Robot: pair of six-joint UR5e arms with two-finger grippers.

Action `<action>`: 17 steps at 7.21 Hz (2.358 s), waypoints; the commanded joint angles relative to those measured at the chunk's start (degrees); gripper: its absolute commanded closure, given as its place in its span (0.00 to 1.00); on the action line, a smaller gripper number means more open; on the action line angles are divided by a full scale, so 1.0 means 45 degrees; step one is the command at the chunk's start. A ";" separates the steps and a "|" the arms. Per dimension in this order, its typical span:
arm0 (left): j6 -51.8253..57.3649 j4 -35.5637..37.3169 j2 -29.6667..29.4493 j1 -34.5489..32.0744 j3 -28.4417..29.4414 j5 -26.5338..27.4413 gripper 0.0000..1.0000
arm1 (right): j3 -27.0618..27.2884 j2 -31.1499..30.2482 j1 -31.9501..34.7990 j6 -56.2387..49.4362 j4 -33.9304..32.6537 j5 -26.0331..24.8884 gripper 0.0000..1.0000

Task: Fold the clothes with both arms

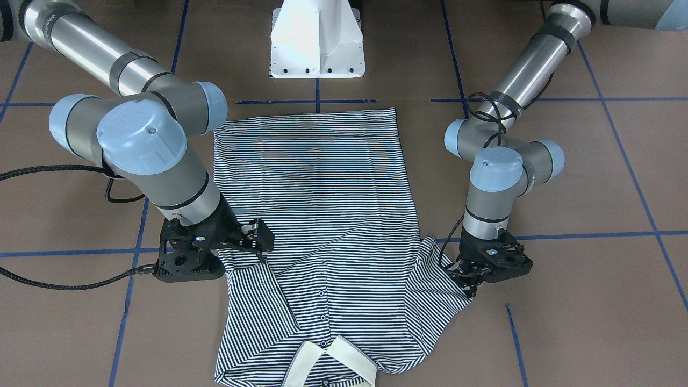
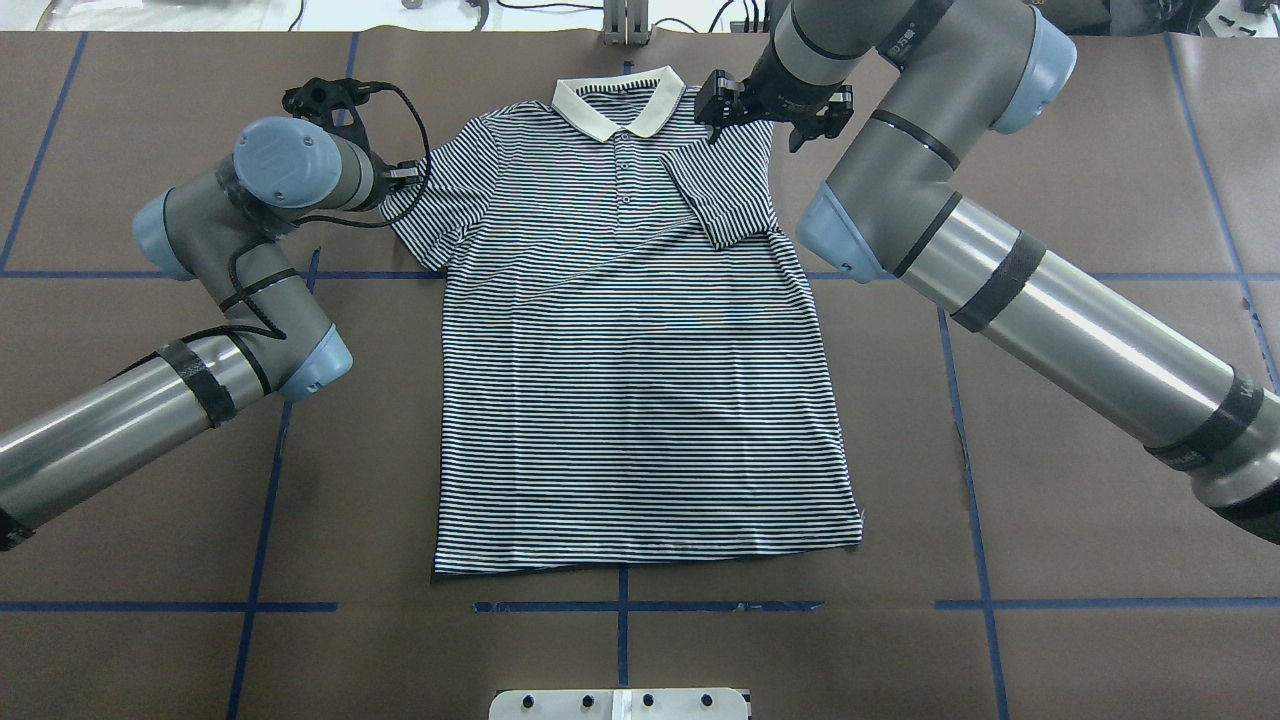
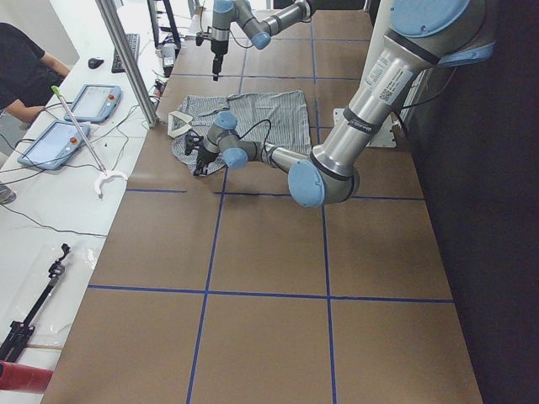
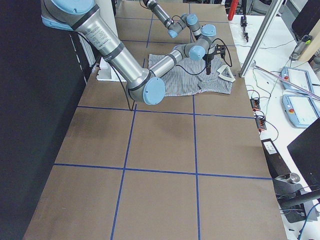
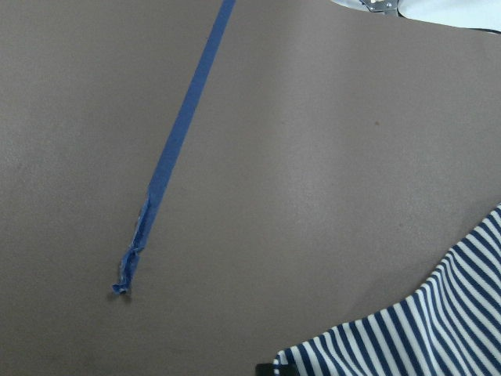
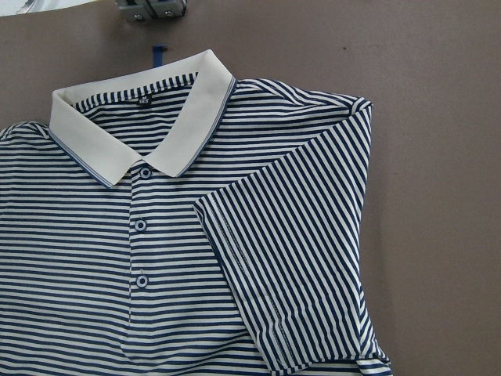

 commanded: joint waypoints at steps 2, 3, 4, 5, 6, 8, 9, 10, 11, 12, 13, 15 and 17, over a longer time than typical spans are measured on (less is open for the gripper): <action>-0.0461 0.2747 -0.1104 0.0006 -0.1635 -0.0909 1.00 | 0.0000 -0.0004 0.0021 -0.0003 0.0019 0.0000 0.00; -0.1548 0.2756 -0.1693 0.0103 -0.1481 -0.0913 1.00 | 0.0000 -0.0024 0.0002 -0.0003 0.0019 0.0000 0.00; -0.2390 0.2737 -0.3110 0.0626 0.0048 -0.0836 1.00 | 0.0058 -0.0101 0.0002 0.0016 0.0019 0.0000 0.00; -0.2959 0.2582 -0.3956 0.0979 0.1378 -0.0777 1.00 | 0.0271 -0.0102 0.0002 0.0075 0.0019 0.0000 0.00; -0.2984 0.2174 -0.4061 0.0983 0.1643 -0.0757 1.00 | 0.0447 -0.0276 0.0021 0.0133 0.0019 0.0000 0.00; -0.2985 0.1490 -0.4081 0.0963 0.1917 -0.0737 1.00 | 0.0878 -0.0745 0.0002 0.0114 0.0039 0.0000 0.00; -0.2946 0.1158 -0.4062 0.0963 0.2054 -0.0737 0.68 | 0.0879 -0.0805 0.0002 0.0095 0.0039 -0.0019 0.00; -0.2868 0.0884 -0.4062 0.0963 0.2114 -0.0757 0.01 | 0.0879 -0.0824 0.0002 0.0095 0.0039 -0.0019 0.00; -0.2906 0.0784 -0.4081 0.0925 0.2076 -0.0795 0.00 | 0.0879 -0.0902 0.0002 0.0075 0.0039 -0.0019 0.00; -0.2790 0.0397 -0.4043 0.0886 0.1940 -0.0892 0.00 | 0.0937 -0.0980 0.0002 0.0153 0.0039 -0.0019 0.00; -0.2422 0.0509 -0.3694 0.0885 0.1107 -0.1802 0.00 | 0.1634 -0.1484 -0.0095 0.0463 0.0000 -0.0019 0.00; -0.1585 0.1400 -0.0856 0.0905 -0.2979 -0.2861 0.00 | 0.3935 -0.3414 -0.1165 0.2297 -0.0078 -0.0447 0.00; -0.1207 0.2750 0.1086 0.0943 -0.6174 -0.3139 0.00 | 0.5404 -0.5095 -0.2026 0.3698 -0.0040 -0.0722 0.00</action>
